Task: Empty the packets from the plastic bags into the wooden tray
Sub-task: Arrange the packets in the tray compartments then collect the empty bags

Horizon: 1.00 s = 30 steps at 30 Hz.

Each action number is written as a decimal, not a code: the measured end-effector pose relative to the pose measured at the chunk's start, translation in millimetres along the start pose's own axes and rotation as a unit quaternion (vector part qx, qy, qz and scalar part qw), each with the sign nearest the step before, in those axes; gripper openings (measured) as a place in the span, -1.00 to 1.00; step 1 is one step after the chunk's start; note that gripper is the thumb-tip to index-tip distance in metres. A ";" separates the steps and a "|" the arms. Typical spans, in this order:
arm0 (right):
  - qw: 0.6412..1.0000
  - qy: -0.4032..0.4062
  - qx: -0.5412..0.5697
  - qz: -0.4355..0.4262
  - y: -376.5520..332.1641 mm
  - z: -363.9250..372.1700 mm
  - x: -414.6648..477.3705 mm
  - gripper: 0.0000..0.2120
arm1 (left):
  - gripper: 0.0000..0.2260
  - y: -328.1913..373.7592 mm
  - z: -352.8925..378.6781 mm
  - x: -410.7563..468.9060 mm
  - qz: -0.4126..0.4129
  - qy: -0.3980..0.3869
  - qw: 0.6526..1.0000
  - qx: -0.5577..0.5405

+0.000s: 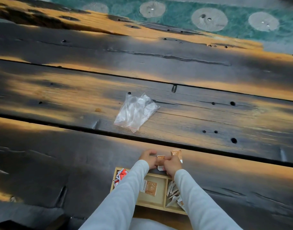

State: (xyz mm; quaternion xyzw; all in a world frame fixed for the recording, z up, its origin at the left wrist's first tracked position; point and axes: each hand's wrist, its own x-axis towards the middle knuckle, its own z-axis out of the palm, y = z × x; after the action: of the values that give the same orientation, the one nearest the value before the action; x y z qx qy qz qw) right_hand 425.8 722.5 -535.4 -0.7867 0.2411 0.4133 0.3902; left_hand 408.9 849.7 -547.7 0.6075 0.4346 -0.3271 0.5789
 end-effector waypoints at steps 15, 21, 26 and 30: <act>0.992 0.042 0.100 -0.068 -2.1 -4.5 -22.2 -0.92 | -0.76 8.3 -14.6 -55.3 0.083 0.068 0.993 -0.058; 0.994 0.021 0.075 -0.078 8.3 -6.3 -42.8 -0.92 | -0.74 -7.1 -27.5 -76.4 0.094 0.052 0.991 -0.083; 0.993 0.028 0.043 -0.110 18.4 -3.1 -62.5 -0.98 | -0.82 -26.5 -35.2 -96.5 0.098 0.089 0.991 -0.027; 0.992 0.035 -0.008 -0.119 30.5 3.2 -76.0 -0.95 | -0.81 -45.9 -37.3 -107.4 0.104 0.142 0.983 0.060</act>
State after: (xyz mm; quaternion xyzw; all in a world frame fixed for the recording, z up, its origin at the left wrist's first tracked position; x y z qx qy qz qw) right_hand 361.7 711.7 -485.4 -0.8267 0.1557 0.3378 0.4221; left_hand 319.4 868.2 -465.9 0.7235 0.4264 -0.2011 0.5043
